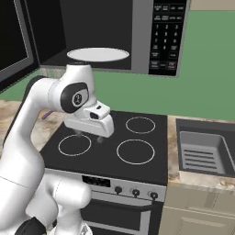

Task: Place the sponge inside the microwave to prepare for sanitizing.

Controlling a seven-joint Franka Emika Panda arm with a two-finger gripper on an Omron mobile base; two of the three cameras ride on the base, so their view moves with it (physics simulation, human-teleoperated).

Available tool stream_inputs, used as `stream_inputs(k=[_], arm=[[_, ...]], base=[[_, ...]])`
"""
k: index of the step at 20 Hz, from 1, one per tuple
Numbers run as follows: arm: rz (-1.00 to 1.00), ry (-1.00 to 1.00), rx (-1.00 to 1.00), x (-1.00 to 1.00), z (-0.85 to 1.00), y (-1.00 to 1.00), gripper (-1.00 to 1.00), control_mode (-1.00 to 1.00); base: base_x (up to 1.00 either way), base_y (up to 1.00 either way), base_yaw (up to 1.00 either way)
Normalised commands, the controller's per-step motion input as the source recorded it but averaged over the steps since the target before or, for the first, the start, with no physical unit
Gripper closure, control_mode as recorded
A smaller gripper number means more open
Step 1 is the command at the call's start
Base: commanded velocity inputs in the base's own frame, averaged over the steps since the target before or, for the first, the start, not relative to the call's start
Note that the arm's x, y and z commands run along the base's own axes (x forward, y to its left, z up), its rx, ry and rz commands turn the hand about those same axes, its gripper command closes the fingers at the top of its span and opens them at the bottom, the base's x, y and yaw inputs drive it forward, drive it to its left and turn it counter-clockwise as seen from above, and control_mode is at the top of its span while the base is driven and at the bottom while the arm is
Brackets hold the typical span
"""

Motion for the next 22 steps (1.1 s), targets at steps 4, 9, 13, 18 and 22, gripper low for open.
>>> stream_inputs(k=[4, 9, 13, 18, 22], arm=[[0.0, 0.0, 0.01, 0.0, -0.07, 0.16, -1.0, -1.0], [0.0, 0.0, 0.0, 0.02, 0.0, 0.19, -1.0, -1.0], [0.0, 0.0, 0.0, 0.0, 0.0, 0.17, -1.0, -1.0], [0.03, 0.0, 0.0, 0.0, 0.0, 0.16, -1.0, -1.0], [0.11, 0.0, 0.0, 0.0, 0.0, 0.12, -1.0, -1.0]], base=[[0.0, 0.0, 0.0], [0.0, 0.0, 0.0], [0.0, 0.0, 0.0], [0.0, 0.0, 0.0], [0.0, 0.0, 0.0]])
